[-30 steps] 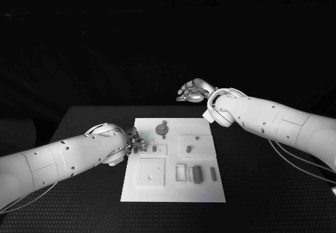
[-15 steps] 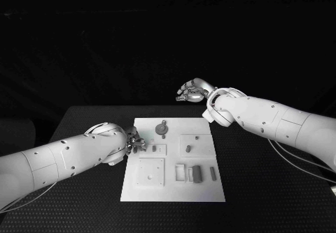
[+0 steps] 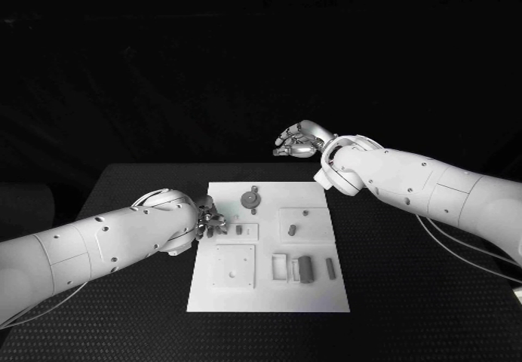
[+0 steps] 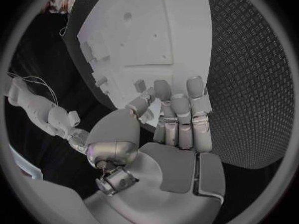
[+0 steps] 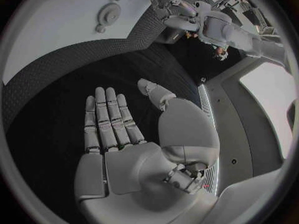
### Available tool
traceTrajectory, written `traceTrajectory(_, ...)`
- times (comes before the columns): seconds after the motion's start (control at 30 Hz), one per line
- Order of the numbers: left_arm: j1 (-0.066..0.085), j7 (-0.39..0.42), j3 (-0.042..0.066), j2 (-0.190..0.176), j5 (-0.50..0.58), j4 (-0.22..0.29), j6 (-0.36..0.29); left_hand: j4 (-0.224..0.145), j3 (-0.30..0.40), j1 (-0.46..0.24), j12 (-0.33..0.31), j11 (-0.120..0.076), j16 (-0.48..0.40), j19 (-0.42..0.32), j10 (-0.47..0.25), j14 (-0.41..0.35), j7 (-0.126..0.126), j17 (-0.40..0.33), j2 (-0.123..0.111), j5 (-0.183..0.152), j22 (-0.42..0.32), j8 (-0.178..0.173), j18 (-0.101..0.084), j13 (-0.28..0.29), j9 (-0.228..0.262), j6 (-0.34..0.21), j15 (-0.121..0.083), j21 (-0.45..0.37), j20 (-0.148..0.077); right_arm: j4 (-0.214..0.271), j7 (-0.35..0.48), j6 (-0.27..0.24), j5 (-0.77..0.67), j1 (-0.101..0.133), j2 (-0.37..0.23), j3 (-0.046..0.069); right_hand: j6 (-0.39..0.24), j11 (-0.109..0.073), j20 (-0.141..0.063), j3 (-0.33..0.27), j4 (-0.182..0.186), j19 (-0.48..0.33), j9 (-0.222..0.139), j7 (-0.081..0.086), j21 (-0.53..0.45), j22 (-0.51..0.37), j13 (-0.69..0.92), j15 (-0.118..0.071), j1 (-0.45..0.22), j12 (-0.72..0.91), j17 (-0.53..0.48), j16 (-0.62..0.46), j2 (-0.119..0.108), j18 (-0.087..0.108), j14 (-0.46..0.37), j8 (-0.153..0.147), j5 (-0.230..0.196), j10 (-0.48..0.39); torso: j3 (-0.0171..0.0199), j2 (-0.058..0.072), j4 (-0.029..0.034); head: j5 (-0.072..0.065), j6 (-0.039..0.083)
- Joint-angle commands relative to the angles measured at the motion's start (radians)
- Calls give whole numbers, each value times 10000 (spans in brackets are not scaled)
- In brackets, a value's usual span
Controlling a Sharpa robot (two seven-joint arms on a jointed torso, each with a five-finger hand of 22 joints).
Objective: Assemble the parts on the task board
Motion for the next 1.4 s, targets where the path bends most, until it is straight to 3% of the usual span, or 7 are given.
traceTrajectory(0.03,-59,-37,-30,55,-30,23,380,-17,63,-27,67,-25,33,-19,46,1,-76,-5,114,33,251,49,-112,15,4,577,-51,36,-55,29,115,39,5,-5,-1,1,-44,13,-5,-69,-15,-58,-17,239,-41,12,-20,74,93,-57,17,-58,-26,-193,-18,29,41,79,4,2,-2,-1,-21)
traceTrajectory(0.47,-92,-40,-29,110,-248,-70,252,-18,70,-40,74,-24,37,-21,43,1,-75,-8,116,34,250,47,-113,19,5,576,-52,47,-57,43,121,26,17,-5,-5,1,-44,15,-5,-77,-8,-73,-23,245,-58,28,-45,86,94,-63,24,-82,-30,-203,-24,31,41,85,3,2,0,-13,-18)
traceTrajectory(1.0,-121,-48,-29,231,-665,-58,671,26,58,-124,114,-42,74,-15,60,21,-98,-10,37,42,250,90,-116,36,29,662,-62,99,-68,80,111,55,20,-5,-21,1,-44,15,-6,-83,0,-85,-30,249,-73,46,-71,96,96,-67,34,-105,-32,-212,-26,34,41,94,0,3,0,-22,-52)
traceTrajectory(1.4,-137,-156,-29,316,-1053,-35,886,95,86,-212,218,-81,182,36,132,84,-140,-1,9,388,252,135,-110,70,62,769,-102,238,-100,105,108,62,21,-5,-36,1,-43,15,-8,-85,4,-90,-34,250,-82,58,-88,101,100,-70,40,-120,-34,-216,-28,36,42,98,2,5,0,-28,-67)
